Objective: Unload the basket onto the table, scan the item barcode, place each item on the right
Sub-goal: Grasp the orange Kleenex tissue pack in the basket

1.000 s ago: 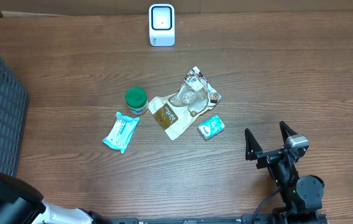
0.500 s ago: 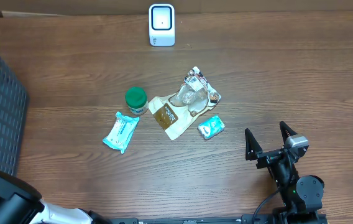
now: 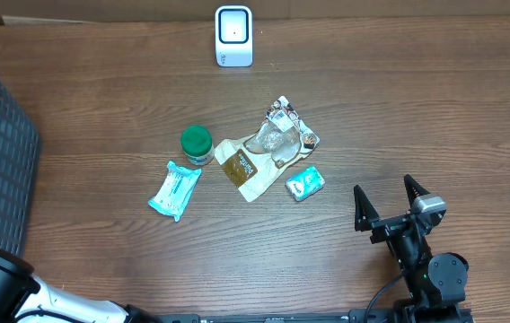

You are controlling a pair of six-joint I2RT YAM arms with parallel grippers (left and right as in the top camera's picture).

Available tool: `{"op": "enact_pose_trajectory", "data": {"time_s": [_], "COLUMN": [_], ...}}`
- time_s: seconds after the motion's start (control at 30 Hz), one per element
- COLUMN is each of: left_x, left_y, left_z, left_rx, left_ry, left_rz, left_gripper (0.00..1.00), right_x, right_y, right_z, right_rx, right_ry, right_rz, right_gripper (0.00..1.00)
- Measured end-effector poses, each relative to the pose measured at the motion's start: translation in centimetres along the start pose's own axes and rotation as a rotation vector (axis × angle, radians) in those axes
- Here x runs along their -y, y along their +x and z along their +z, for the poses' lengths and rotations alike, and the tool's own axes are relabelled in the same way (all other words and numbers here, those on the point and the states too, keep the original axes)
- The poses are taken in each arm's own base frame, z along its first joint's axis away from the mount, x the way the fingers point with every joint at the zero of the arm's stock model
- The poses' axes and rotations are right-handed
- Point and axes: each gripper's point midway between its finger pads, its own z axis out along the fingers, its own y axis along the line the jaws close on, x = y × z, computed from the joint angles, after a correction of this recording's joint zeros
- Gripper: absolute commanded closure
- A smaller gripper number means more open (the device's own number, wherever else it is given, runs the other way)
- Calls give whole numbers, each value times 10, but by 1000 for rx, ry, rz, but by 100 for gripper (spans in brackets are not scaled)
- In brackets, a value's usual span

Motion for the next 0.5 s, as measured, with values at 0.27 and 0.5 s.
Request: {"op": "enact_pose_trajectory", "data": {"time_s": [0.27,0.5], "left_x": [10,8], "left_y": [5,8], "left_z": [26,33], "left_rx": [-20,-31], "left_ry": [-6,-35], "left_rz": [29,47], "left_gripper": [48,96], "right_x": [0,0], "right_y": [0,0], "right_z": [0,0], "right_rx": [0,0], "right_ry": [0,0], "right_rz": [0,0], "right_gripper": [0,0]}}
